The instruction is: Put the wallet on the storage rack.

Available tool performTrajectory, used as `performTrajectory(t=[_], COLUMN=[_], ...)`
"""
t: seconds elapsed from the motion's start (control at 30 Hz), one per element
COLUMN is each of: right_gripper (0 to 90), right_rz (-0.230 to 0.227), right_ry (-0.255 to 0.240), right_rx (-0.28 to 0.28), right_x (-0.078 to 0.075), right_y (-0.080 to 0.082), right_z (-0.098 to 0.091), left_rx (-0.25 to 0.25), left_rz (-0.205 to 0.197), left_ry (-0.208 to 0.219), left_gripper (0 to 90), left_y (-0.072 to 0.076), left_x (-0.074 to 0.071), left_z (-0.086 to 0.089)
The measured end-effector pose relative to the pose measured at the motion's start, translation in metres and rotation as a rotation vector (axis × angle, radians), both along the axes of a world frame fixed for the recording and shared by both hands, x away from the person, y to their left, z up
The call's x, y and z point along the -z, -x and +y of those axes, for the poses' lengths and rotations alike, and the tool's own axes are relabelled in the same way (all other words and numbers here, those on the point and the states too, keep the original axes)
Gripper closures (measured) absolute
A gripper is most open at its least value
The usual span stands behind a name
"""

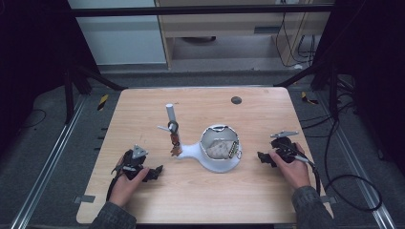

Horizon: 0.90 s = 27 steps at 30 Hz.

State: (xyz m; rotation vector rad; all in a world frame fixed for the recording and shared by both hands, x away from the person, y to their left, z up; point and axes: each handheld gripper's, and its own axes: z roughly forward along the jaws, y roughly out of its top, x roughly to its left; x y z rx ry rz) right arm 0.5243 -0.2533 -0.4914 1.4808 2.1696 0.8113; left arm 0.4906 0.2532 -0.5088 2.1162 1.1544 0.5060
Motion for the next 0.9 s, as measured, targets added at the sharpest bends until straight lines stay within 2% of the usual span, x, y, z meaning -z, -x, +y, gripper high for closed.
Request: performTrajectory(t=[0.2, 0.27, 0.7, 0.9], right_gripper=[4.7, 4.6, 3.7, 2.4], right_rz=[-0.021, -0.033, -0.05, -0.062], right_ry=[-0.032, -0.02, -0.034, -0.025], right_rx=[0.005, 0.012, 0.028, 0.036], right_x=[0.005, 0.006, 0.015, 0.017], right_y=[-0.004, -0.005, -0.008, -0.008], right_z=[0.0, 0.001, 0.005, 0.007], left_rx=[0.0, 0.0, 0.0, 0.001], left_rz=[0.0, 0.0, 0.0, 0.0], left_ry=[0.0, 0.0, 0.0, -0.001], left_gripper=[0.0, 0.0, 0.0, 0.0], left_y=[0.0, 0.0, 0.0, 0.0], left_x=[0.0, 0.0, 0.0, 0.0], left_z=[0.0, 0.0, 0.0, 0.0])
